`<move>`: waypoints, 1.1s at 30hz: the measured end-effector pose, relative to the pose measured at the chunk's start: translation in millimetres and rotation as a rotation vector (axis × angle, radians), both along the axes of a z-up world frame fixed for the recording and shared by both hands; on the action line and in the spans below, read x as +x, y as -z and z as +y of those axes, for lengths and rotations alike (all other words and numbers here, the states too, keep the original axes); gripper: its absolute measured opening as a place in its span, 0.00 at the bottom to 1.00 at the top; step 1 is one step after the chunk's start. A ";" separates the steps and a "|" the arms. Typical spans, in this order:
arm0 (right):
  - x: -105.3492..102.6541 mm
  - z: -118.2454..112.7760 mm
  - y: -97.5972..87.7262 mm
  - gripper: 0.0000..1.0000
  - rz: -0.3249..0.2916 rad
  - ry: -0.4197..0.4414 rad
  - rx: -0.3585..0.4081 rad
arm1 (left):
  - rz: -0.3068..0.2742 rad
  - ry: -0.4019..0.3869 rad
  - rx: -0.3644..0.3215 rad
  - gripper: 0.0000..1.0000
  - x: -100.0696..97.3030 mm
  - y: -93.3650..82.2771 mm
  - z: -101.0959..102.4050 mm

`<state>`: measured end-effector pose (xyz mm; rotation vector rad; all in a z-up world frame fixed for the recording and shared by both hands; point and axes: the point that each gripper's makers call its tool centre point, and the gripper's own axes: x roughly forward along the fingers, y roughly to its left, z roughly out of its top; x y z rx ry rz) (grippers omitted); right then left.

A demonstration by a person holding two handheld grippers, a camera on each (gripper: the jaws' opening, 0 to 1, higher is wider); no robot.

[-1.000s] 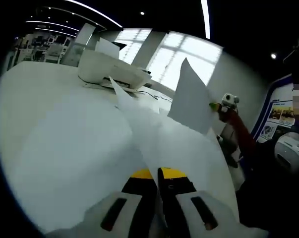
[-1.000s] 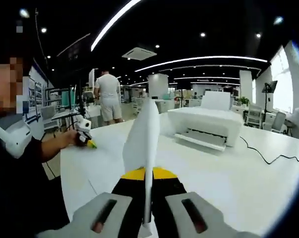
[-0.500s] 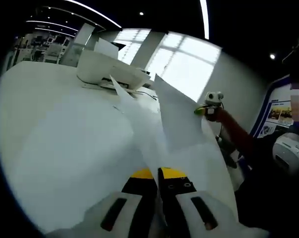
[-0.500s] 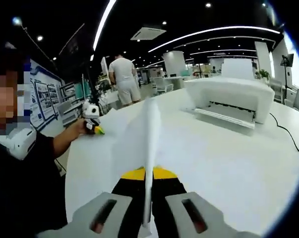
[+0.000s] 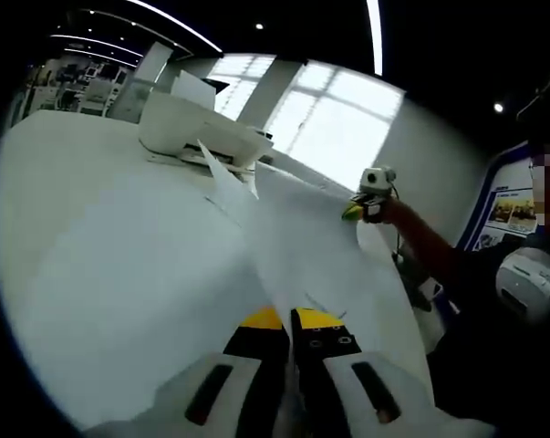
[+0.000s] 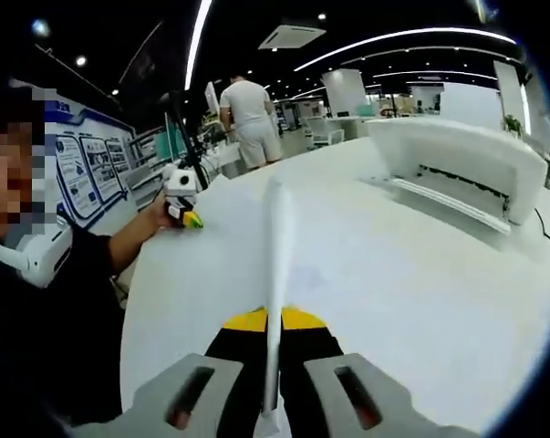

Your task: Organize the stack of printing papers by aligning and flattening the scattered papers on the table

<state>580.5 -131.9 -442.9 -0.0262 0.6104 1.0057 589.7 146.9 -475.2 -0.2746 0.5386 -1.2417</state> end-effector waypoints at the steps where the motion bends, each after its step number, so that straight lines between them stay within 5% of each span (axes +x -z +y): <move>1: 0.9 2.0 1.0 0.00 0.005 -0.005 -0.001 | -0.003 0.000 0.002 0.07 0.2 0.2 -0.1; 33: 10.7 76.1 23.3 0.00 0.062 -0.169 0.029 | -0.028 0.017 -0.051 0.22 -2.8 -9.5 -3.0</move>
